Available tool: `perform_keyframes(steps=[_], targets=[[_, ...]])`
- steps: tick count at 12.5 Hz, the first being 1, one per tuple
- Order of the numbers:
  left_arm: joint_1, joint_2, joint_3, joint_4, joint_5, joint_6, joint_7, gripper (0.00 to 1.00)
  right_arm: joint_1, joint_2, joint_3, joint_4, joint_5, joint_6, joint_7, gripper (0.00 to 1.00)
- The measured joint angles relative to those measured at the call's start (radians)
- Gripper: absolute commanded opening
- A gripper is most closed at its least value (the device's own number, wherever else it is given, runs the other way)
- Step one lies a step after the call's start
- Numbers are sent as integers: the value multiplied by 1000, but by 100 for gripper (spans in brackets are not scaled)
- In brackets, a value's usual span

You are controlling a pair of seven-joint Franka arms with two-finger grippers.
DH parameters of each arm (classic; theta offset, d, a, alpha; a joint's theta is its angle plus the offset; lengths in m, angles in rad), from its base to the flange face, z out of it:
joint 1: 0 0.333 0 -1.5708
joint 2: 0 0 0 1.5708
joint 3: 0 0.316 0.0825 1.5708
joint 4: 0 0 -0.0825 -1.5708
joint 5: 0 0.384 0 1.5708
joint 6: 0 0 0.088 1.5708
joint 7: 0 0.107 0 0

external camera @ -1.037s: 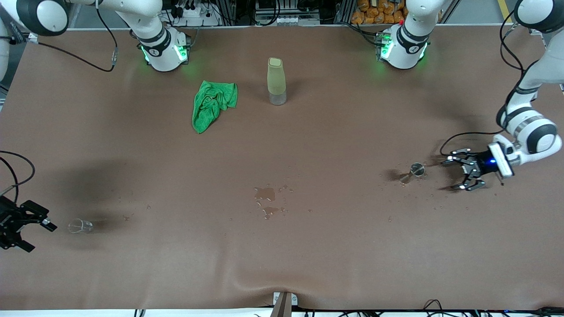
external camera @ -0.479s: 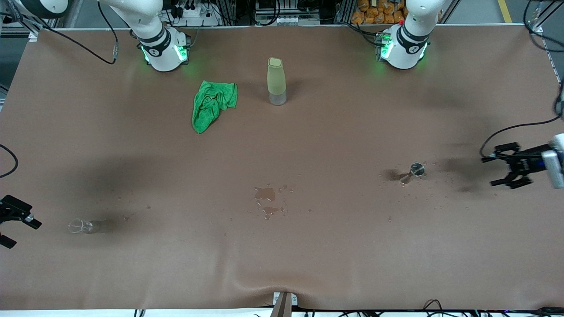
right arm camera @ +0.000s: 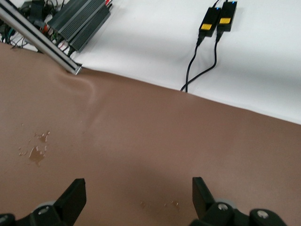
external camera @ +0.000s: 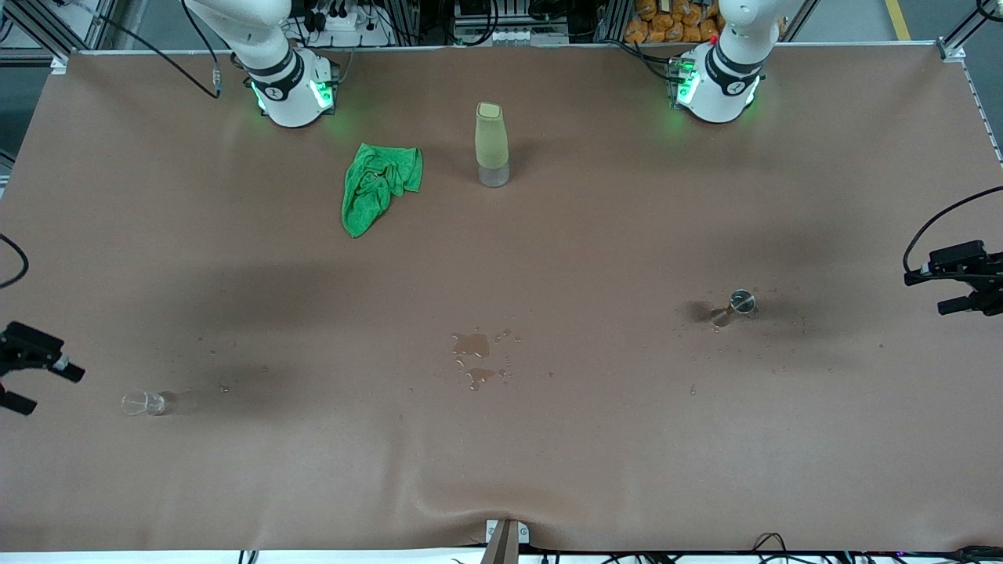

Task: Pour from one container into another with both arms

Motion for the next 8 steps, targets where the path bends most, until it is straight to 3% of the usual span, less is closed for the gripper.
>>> perform_keyframes(steps=[4, 8], targets=[[-26, -67, -87, 8, 135, 0, -298, 100, 33, -80, 0, -13, -96, -178, 123, 100], [-25, -128, -150, 9, 204, -24, -439, 100, 57, -153, 1, -18, -177, -358, 225, 100]])
